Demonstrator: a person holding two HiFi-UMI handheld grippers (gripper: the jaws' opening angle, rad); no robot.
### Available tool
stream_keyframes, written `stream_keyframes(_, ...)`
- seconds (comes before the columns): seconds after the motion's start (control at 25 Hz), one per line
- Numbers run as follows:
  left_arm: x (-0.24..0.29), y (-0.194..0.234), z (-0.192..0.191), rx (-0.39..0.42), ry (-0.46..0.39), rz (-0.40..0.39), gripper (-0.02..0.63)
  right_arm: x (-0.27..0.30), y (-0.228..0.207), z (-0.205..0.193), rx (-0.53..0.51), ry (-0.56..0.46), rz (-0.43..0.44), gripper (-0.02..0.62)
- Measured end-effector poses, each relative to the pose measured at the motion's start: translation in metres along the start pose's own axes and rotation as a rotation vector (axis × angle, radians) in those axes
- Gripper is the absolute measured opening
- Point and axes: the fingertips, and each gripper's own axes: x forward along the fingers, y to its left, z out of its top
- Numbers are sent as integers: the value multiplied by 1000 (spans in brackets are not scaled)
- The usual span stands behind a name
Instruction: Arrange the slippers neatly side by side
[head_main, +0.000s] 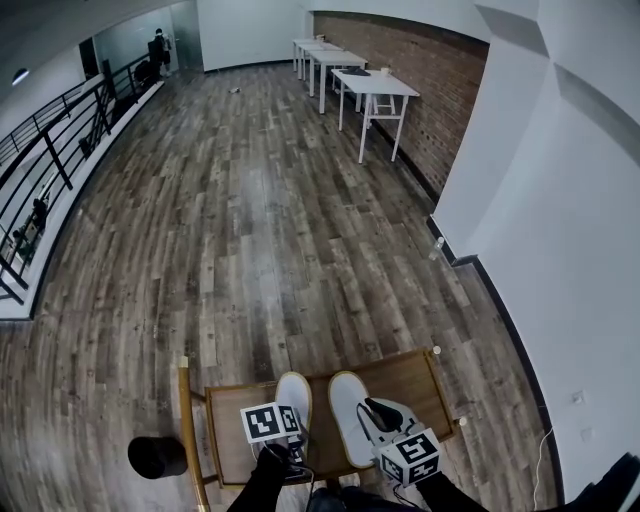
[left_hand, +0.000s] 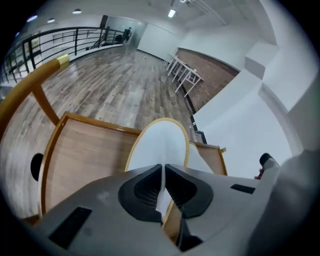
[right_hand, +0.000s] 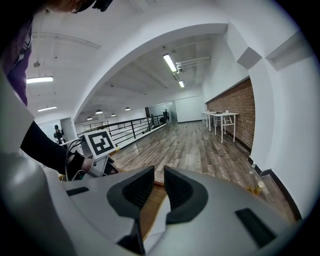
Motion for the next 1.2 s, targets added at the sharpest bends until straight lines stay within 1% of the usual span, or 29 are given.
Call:
stream_keyframes(0.16, 18, 2, -6, -246, 0, -20, 15, -1, -3, 0, -5, 6, -4, 58)
stream_keyframes(0.2, 22, 4, -9, -272, -2, -17, 15, -2, -4, 0, -4, 7, -8, 58)
stream_keyframes(0.24, 26, 6, -11, -263, -2, -2, 15, -3, -5, 0, -4, 8, -13, 58)
stream_keyframes(0.36, 34, 9, -16, -143, 10, 63, 15, -7, -8, -1, 0, 10, -24, 58)
stream_keyframes(0.44, 38, 7, -19, -83, 27, 75, 15, -9, -11, -2, -1, 16, -29, 58)
stream_keyframes(0.52, 42, 7, -21, -49, 42, 86, 15, -9, -11, -4, -4, 21, -32, 58)
stream_keyframes(0.6, 45, 9, -21, -70, 41, 90, 15, -9, -11, -5, -7, 25, -34, 58)
stream_keyframes(0.76, 47, 10, -22, -193, 23, 62, 15, -8, -8, -6, -16, 34, -27, 58)
stream_keyframes(0.92, 49, 13, -19, -258, 1, 59, 15, -6, -7, -8, -19, 38, -16, 58)
stream_keyframes(1.0, 49, 14, -19, -268, -5, 49, 15, -5, -6, -9, -20, 40, -12, 58)
stream_keyframes(1.2, 47, 12, -18, -216, -10, 14, 15, -3, -4, -8, -21, 44, -6, 58)
